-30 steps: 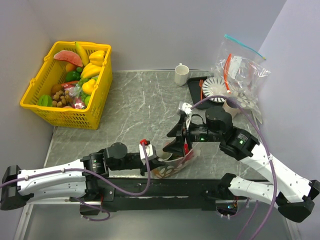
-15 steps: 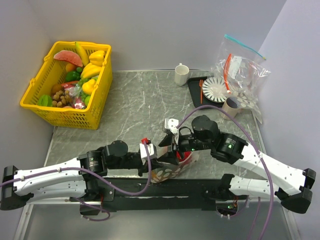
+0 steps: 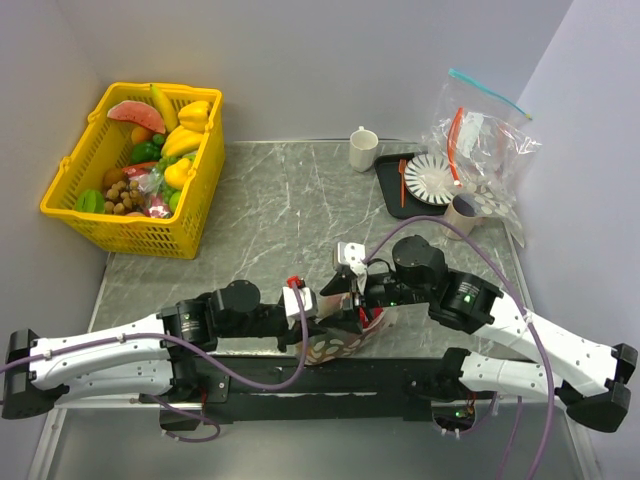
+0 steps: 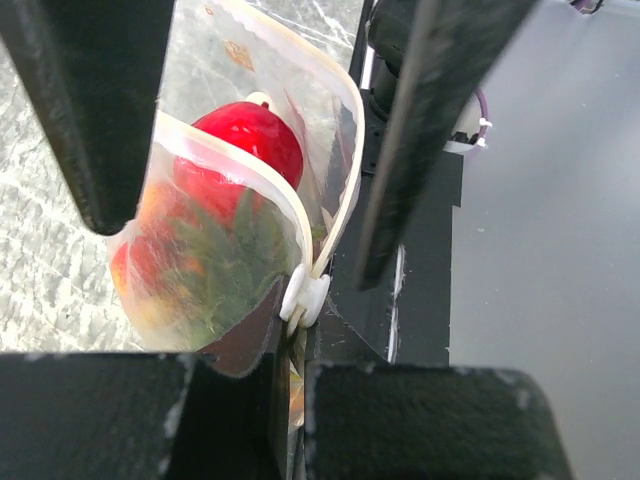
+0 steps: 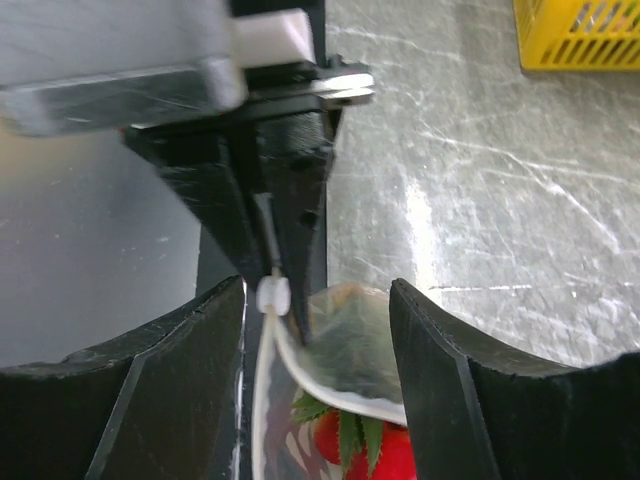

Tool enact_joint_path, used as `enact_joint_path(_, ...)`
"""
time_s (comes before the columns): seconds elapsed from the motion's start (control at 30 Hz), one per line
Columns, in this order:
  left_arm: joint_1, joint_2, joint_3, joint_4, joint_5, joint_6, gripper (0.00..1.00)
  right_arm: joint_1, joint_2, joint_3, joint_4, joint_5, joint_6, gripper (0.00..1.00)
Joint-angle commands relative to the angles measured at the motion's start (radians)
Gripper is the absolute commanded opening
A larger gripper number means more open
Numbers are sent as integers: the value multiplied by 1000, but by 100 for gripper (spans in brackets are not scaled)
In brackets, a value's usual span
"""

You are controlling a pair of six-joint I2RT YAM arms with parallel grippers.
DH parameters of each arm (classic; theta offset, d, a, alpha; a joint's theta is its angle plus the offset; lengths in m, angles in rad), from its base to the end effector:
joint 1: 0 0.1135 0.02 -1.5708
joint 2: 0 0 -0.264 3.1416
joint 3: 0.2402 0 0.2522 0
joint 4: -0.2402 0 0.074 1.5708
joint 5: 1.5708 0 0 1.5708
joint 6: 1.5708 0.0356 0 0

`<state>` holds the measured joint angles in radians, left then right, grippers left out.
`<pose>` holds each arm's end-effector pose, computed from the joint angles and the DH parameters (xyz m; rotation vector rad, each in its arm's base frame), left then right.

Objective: Place the food in the zip-top bag and seal the zipper

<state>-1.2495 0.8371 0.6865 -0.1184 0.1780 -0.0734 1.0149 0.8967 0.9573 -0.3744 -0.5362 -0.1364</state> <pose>0.0570 -0.1913 0.3032 1.2070 1.5684 -1.0628 0.0878 0.1757 0.3622 -1.3905 1.4262 1.0894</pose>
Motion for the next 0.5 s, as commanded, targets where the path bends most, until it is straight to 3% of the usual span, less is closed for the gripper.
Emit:
enact_joint_path(0.0,2,8,54,22,-21,17,1,7,-33,-3,42,-41,9,67)
enact_joint_path(0.33,1,14,85,2,-45,14,1,22,-13,-40,61,7,55,61)
enact_joint_path(0.47,2,14,88,-3,-38,14,1,27,-1,-37,52,28,57,42)
